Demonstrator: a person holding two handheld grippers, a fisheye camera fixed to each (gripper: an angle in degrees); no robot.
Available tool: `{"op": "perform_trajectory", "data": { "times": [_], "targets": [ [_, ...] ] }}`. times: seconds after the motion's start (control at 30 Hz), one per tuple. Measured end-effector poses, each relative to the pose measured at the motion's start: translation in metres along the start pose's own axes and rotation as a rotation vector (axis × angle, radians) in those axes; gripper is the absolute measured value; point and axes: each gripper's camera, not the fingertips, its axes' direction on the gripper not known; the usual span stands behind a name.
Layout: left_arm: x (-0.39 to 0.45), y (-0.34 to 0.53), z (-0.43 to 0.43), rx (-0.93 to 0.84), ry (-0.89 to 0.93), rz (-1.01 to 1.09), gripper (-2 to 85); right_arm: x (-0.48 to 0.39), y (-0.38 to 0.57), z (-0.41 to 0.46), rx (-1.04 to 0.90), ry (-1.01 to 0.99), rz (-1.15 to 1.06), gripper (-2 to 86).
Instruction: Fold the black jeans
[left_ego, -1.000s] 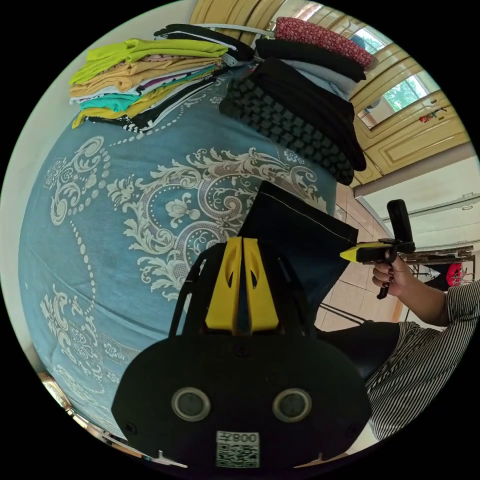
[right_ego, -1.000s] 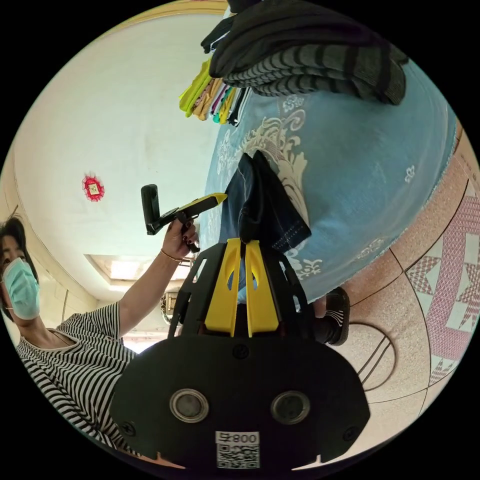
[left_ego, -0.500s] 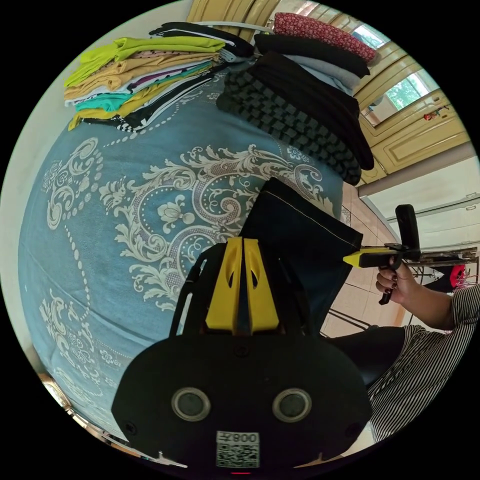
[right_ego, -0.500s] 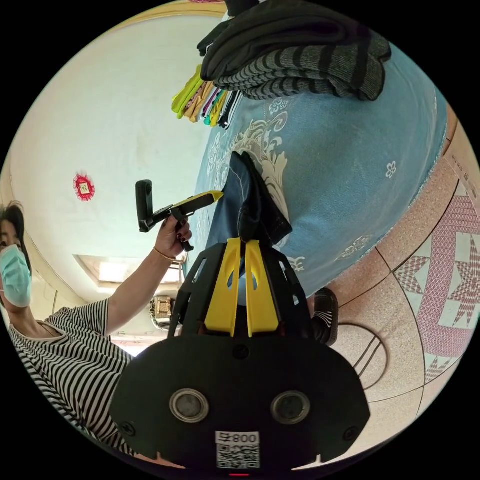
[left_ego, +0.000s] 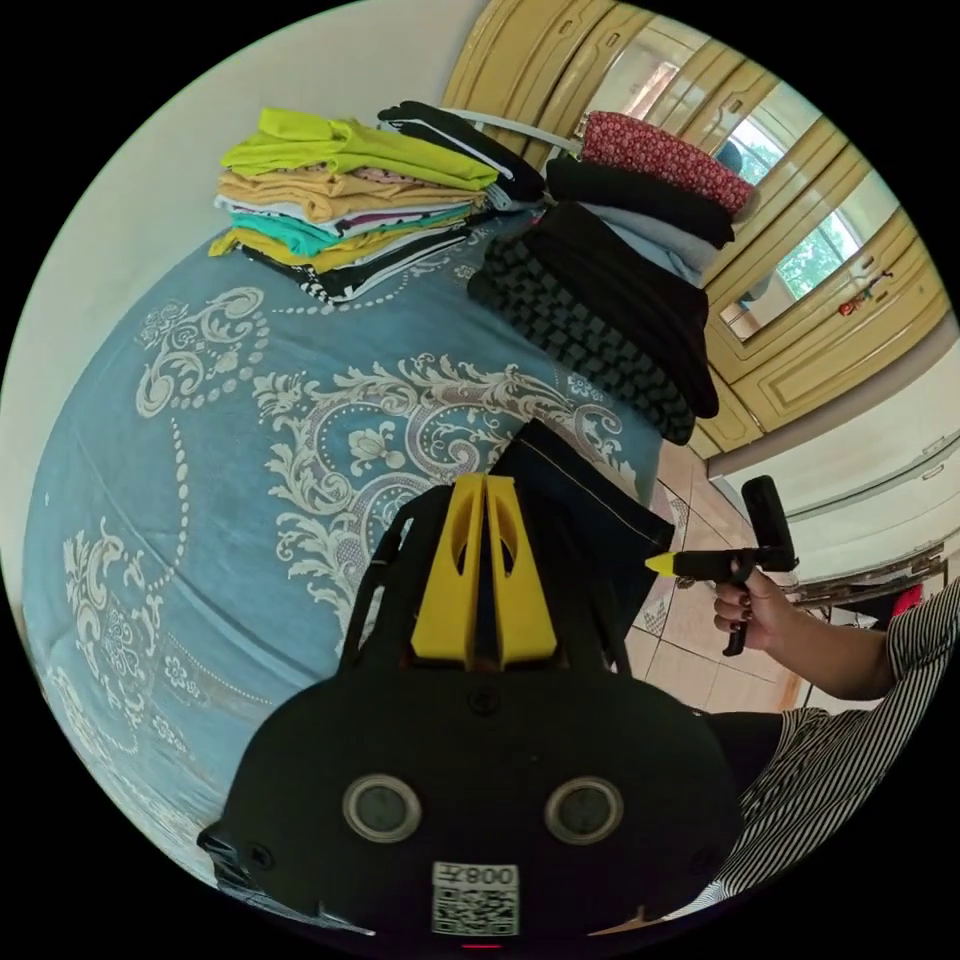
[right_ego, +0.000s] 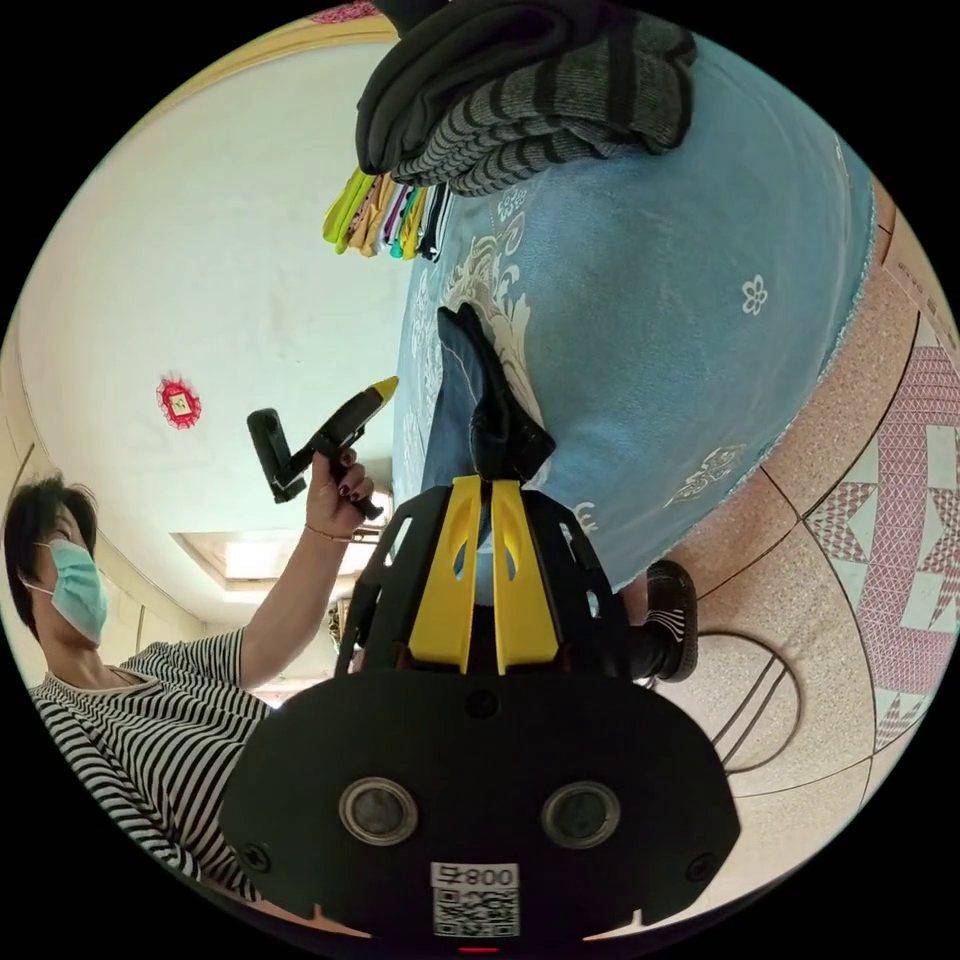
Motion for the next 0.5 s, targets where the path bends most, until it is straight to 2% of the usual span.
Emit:
{"op": "perform_trajectory", "data": {
  "times": [0.2,0.4,0.5],
  "targets": [
    [-0.037,0.131,-0.024,0.083,-0.055,-0.149,0.2,-0.033,0.003,0.028,0.025,0.069,-0.006,1.3],
    [-0.134,0.333,-0.053,0.039,-0.204,-0.621,0.9,-0.110,0.006,0.103,-0.035,0.153,-0.161,0.9],
    [-0.176,0.420,-0.068,0.046,-0.284,-0.798,2.4,-0.176,0.003,0.195,-0.159,0.133,-0.319,0.8]
  ]
}}
